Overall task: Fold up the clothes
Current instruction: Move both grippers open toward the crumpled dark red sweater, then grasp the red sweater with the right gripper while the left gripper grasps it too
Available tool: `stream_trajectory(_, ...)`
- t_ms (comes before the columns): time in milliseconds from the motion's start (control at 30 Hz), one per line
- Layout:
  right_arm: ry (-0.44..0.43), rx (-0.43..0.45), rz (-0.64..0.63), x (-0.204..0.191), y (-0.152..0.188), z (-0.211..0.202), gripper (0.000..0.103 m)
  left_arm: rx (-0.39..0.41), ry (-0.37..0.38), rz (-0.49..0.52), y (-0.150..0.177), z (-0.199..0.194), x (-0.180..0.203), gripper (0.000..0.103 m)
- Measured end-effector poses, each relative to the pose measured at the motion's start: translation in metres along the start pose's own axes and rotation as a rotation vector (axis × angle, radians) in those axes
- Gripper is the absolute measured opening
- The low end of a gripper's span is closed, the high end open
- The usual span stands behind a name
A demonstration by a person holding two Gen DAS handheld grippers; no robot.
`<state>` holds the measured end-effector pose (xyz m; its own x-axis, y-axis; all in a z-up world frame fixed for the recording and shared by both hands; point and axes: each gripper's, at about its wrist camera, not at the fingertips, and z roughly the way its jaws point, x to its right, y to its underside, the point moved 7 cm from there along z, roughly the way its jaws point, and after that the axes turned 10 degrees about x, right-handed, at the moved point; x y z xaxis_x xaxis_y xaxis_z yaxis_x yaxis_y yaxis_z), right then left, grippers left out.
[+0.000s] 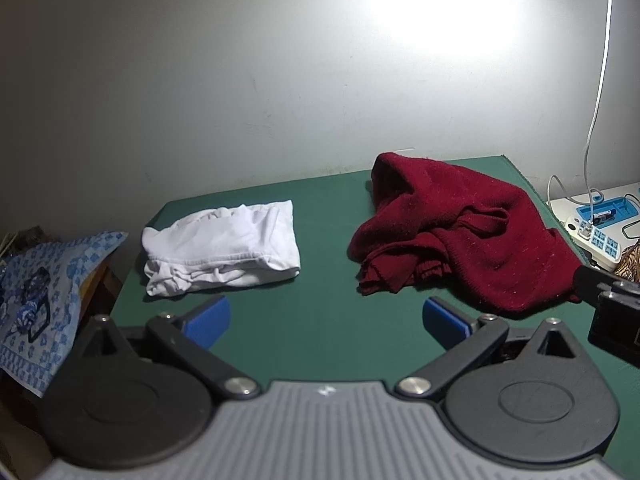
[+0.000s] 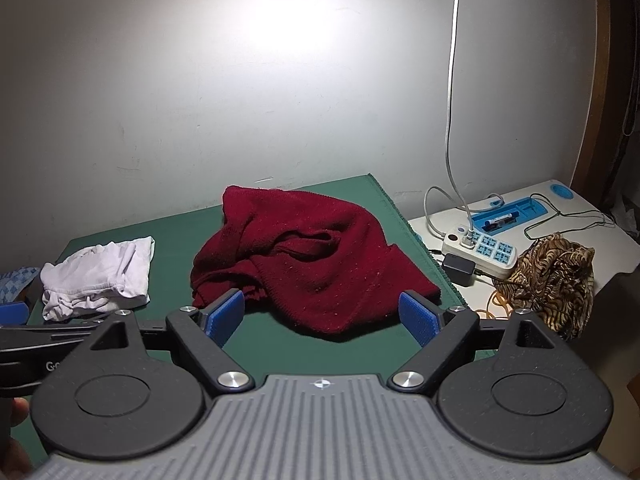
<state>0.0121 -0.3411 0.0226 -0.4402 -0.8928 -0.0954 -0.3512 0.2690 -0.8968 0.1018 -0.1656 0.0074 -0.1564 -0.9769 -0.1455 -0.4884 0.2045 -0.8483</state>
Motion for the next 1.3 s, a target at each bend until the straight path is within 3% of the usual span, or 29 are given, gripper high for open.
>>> stream_trajectory(233,-0.003,-0.037,0.022,0.003,0.007,0.018,0.087,-0.042,-0.011,0.005,0.009,0.016,0.0,0.102)
stream_trajectory(600,0.014,-0.143,0.006,0.012,0.041,0.075,0.087,-0.181,-0.031,0.011,0.045,0.065,-0.001,0.102)
stream_trajectory(800,0.016,-0.134,-0.161,-0.002,0.057,0.121,0.087,-0.235,-0.031,0.026,0.062,0.101,0.004,0.102)
stream_trajectory(967,0.001,-0.197,-0.221,-0.009,0.084,0.164,0.081,-0.287,-0.018,0.045,0.081,0.122,0.008,0.102)
stream_trajectory(1033,-0.003,-0.209,-0.252,-0.012,0.092,0.175,0.066,-0.304,-0.008,0.044,0.086,0.128,0.008,0.102)
stream_trajectory(1167,0.005,-0.144,-0.282,-0.012,0.094,0.179,0.052,-0.315,-0.008,0.051,0.089,0.136,0.009,0.102)
stream_trajectory(1200,0.008,-0.128,-0.288,-0.012,0.094,0.179,0.035,-0.315,-0.008,0.052,0.089,0.137,0.009,0.102)
stream_trajectory(1233,0.011,-0.113,-0.293,-0.012,0.093,0.179,0.011,-0.315,-0.005,0.053,0.089,0.138,0.009,0.102)
stream_trajectory(1300,-0.016,-0.096,-0.255,-0.009,0.089,0.175,0.006,-0.305,0.009,0.054,0.088,0.138,0.011,0.102)
